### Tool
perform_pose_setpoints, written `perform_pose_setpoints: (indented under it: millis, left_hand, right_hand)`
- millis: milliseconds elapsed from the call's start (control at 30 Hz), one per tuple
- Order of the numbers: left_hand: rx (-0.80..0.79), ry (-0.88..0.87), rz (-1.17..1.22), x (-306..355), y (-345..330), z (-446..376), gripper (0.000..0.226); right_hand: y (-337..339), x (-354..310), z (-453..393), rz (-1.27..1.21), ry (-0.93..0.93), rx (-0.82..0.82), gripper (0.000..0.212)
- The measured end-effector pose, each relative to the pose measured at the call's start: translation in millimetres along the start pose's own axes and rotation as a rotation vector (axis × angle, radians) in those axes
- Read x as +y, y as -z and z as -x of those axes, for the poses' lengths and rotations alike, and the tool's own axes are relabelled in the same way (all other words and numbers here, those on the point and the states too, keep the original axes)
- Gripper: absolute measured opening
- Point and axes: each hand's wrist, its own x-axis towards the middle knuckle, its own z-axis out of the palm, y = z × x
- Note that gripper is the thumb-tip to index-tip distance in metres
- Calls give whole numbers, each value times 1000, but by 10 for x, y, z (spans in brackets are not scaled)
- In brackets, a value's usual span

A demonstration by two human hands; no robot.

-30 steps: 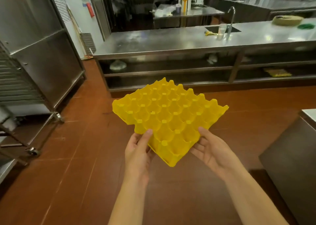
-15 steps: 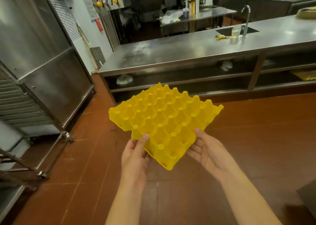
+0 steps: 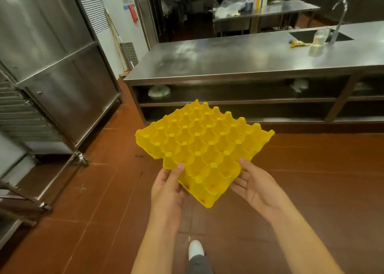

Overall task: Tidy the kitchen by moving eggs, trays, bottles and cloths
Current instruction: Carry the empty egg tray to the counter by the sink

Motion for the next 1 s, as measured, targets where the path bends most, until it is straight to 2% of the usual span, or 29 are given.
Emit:
perform_pose_setpoints:
  millis: [167,333,600,867,1000]
  left_hand:
    - [-30,73,-3,28,-261,-1023,24]
    - [-145,126,-37,212,-673,-1975,25]
    - [-277,208,-84,207,-1279,-2951,27]
    - [-240,221,-133,-43,-1990,-3873,26]
    - [-217,170,-148,-29,-2447,-4380,34]
  right_hand:
    - [-47,-269,-801,-7,24,77,34]
    - [-163,-688,-1488,-36,90,139,36]
    - [-52,-1159,-2237,-102,167,265,33]
    - [339,-1757,-3278,-134,132,272,29]
    - [449,-2283,-3923,-95,110,192,29]
